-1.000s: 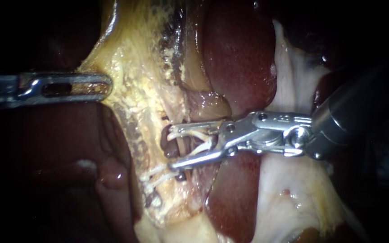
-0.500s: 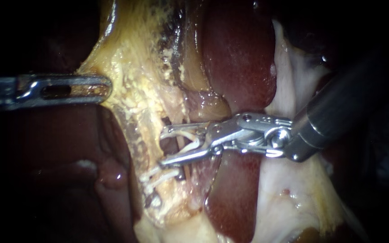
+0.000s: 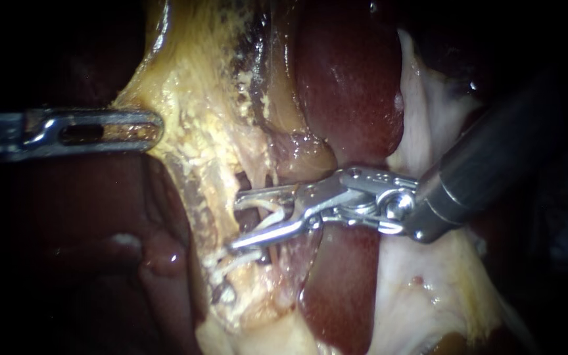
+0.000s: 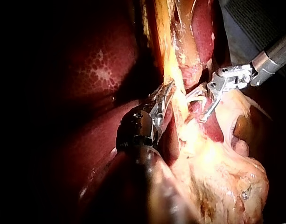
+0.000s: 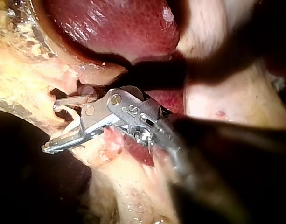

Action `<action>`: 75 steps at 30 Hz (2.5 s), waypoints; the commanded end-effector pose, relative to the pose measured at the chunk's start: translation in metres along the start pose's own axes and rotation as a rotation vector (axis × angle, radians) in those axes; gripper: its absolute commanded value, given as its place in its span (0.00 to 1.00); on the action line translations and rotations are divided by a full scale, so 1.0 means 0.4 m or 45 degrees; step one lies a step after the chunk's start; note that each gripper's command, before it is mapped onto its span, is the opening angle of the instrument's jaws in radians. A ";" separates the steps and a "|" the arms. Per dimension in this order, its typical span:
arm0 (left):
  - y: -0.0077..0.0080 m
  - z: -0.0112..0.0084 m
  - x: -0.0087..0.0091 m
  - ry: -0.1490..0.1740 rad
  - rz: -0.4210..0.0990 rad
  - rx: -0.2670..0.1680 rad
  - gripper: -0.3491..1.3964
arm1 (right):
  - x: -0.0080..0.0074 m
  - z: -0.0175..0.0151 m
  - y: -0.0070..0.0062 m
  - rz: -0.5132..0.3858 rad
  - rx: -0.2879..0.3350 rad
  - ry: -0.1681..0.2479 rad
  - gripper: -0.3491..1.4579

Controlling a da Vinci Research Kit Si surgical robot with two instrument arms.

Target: Clipping third clip left tube

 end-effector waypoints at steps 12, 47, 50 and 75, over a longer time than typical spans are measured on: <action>0.0012 0.0002 -0.0002 0.001 0.002 0.002 0.00 | 0.0007 0.0013 -0.0013 0.074 0.146 0.067 0.51; 0.0022 0.0021 0.0005 -0.003 0.004 -0.001 0.00 | 0.0066 0.0085 -0.0005 0.300 0.266 0.225 0.51; 0.0021 0.0024 0.0006 -0.003 0.004 -0.001 0.00 | 0.0079 0.0094 0.0004 0.305 0.253 0.239 0.51; 0.0069 -0.0008 -0.0030 -0.016 -0.001 -0.023 0.00 | 0.0165 0.0109 0.0070 0.462 0.141 0.320 0.49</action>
